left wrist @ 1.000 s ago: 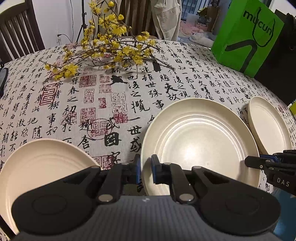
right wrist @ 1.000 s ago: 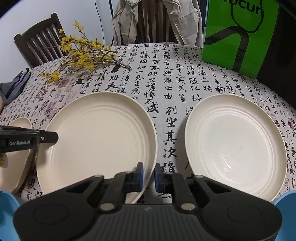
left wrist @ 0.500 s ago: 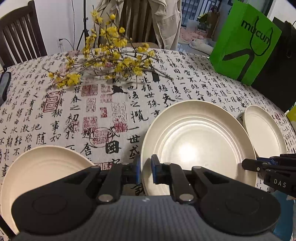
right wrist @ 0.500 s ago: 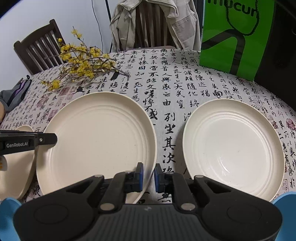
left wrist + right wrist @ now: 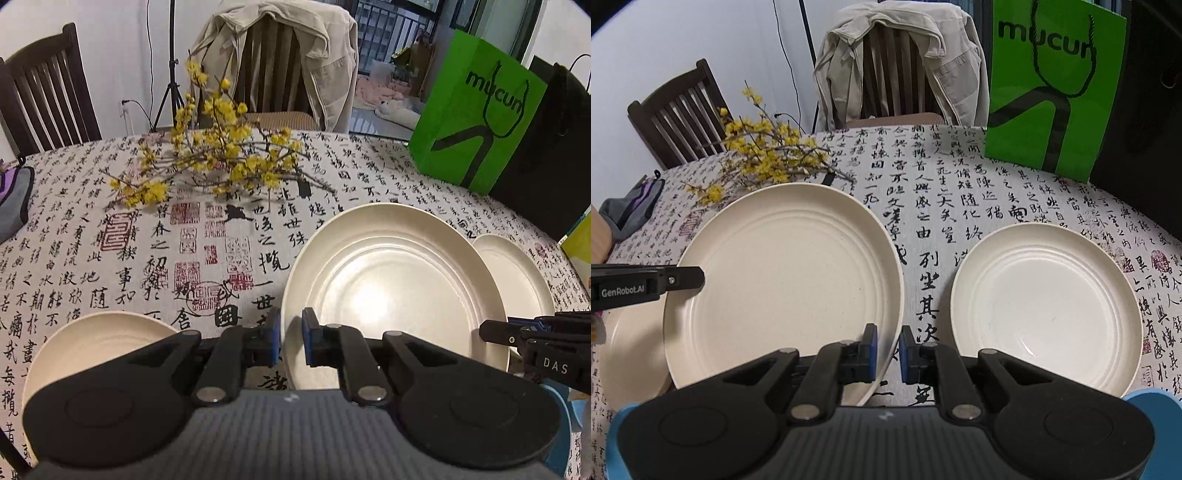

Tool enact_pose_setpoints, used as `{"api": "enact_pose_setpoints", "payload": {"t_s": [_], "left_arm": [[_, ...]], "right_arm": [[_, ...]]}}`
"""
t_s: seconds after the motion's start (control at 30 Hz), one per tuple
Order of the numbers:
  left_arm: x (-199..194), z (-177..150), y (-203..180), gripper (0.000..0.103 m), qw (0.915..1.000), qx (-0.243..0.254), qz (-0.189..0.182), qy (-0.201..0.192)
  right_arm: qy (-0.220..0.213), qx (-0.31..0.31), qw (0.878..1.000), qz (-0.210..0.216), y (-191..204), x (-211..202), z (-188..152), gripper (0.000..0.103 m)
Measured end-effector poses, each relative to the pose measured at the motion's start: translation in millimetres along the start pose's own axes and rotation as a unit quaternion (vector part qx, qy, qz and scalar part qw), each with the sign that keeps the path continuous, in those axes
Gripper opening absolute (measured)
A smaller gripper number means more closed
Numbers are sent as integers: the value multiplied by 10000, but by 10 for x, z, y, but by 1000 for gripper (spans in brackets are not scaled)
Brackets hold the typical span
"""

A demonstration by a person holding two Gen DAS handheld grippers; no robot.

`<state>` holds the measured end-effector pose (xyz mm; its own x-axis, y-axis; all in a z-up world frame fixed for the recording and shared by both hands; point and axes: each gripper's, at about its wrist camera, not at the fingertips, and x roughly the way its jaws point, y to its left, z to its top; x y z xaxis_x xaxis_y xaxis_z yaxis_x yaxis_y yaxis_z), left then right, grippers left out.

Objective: Organize plates and bowls
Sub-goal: 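Lift the held cream plate with the left gripper while the right gripper lifts its plate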

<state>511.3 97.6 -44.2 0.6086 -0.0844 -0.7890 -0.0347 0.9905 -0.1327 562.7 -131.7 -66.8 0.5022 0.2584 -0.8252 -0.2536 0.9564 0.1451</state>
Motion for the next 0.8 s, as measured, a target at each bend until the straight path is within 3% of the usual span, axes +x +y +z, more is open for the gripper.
{"api": "enact_pose_setpoints", "payload": {"t_s": [0.8], "left_arm": [[-635,-33,-73,12,9987,-10,4,-508]], "right_arm": [[-418,-77,9990,121,109,-586,-49,12]]}}
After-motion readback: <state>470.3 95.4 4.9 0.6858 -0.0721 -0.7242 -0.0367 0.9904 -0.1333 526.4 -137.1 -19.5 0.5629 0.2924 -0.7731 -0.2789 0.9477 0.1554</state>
